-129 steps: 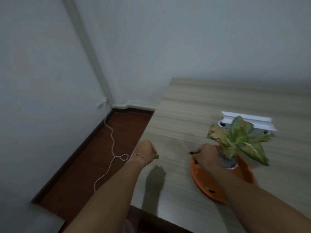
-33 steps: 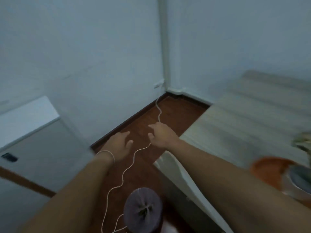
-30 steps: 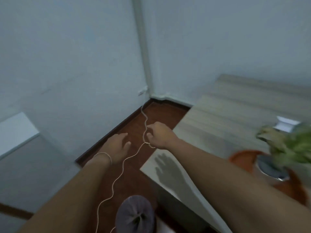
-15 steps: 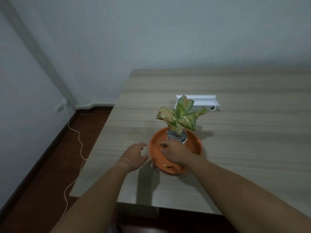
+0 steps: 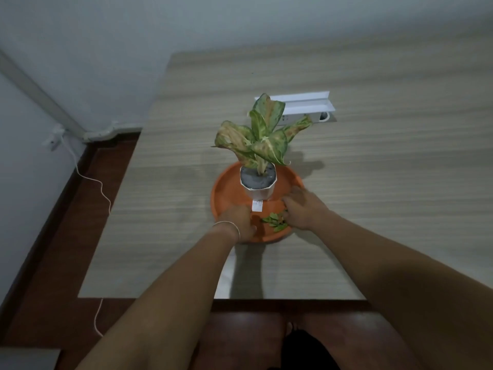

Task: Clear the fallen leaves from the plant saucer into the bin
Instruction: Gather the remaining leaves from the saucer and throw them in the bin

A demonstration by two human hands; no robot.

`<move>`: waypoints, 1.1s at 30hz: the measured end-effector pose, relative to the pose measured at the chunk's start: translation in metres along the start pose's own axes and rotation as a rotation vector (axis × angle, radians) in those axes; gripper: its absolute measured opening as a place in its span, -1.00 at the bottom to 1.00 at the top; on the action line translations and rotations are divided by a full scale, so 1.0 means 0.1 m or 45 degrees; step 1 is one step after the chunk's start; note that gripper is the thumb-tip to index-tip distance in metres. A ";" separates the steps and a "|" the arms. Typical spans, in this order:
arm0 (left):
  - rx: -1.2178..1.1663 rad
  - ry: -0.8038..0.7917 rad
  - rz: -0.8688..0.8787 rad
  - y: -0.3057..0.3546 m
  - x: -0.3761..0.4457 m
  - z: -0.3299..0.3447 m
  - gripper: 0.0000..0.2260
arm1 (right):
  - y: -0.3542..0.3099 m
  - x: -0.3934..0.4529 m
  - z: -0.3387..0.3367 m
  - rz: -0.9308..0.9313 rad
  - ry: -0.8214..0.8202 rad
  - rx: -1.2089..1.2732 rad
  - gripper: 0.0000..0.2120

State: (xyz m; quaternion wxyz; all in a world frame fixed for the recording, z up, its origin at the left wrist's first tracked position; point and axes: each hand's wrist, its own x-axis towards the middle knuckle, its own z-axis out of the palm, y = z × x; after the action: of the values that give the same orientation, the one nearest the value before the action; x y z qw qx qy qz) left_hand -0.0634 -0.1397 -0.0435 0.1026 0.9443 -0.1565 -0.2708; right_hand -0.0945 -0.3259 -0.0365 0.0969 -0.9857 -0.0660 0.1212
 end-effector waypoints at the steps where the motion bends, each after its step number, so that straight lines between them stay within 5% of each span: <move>1: 0.041 -0.010 -0.014 0.00 0.05 0.03 -0.67 | -0.01 0.02 -0.02 -0.003 -0.031 -0.082 -0.67; 10: 0.183 -0.096 -0.004 0.08 0.21 0.12 -0.71 | 0.01 0.22 0.24 0.012 -0.199 -0.326 -0.53; 25: 0.187 -0.015 0.019 0.07 0.35 0.30 -0.75 | -0.09 0.31 0.37 -0.338 -0.126 -0.085 -0.77; 33: 0.183 -0.026 0.024 0.08 0.37 0.29 -0.82 | 0.01 0.50 0.39 -0.144 -0.109 0.256 -0.78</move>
State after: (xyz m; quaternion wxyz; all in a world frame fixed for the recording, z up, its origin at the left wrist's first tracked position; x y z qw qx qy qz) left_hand -0.0512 -0.1633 -0.0827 0.0355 0.9449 -0.1856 -0.2674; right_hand -0.0564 -0.3128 -0.0855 0.1992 -0.9596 -0.1131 0.1635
